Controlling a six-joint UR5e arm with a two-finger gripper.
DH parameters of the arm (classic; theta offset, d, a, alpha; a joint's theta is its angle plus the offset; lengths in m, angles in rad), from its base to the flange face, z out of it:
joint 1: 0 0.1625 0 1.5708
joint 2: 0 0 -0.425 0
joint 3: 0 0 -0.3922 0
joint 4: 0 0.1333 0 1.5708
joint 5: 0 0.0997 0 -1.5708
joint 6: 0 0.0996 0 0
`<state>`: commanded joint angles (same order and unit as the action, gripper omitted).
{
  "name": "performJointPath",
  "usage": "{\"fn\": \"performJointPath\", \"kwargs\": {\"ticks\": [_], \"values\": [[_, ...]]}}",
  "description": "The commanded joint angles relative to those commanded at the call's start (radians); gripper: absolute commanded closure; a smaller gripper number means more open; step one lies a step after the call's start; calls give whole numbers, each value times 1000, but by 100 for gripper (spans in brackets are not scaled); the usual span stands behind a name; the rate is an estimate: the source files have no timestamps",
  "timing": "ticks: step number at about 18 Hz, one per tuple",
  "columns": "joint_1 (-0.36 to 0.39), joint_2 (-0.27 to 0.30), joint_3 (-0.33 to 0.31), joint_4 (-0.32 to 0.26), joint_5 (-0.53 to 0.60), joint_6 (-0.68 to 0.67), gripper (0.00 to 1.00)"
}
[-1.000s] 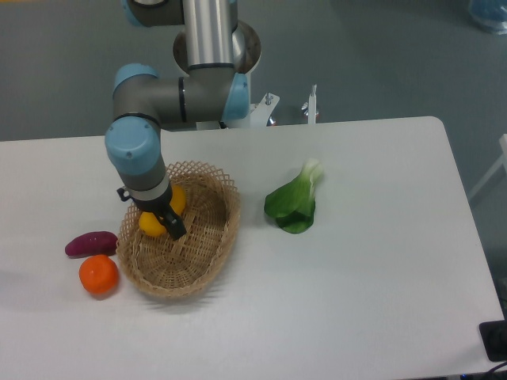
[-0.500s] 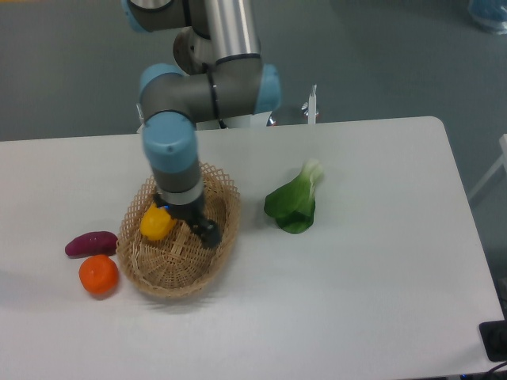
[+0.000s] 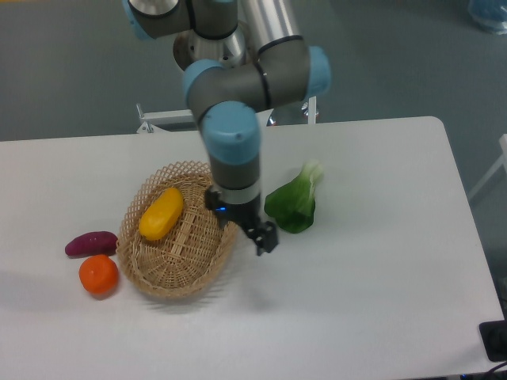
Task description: Place the mango in the basket
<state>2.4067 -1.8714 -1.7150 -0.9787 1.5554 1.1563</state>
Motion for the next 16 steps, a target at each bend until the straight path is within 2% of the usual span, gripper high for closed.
{"fn": "performJointPath", "kwargs": {"ticks": [2,9,16], "values": [[22,-14,23,-2,3,45,0],[86,-52,117,-78,5,89,0],[176,-66,124,-80,5,201,0]]}}
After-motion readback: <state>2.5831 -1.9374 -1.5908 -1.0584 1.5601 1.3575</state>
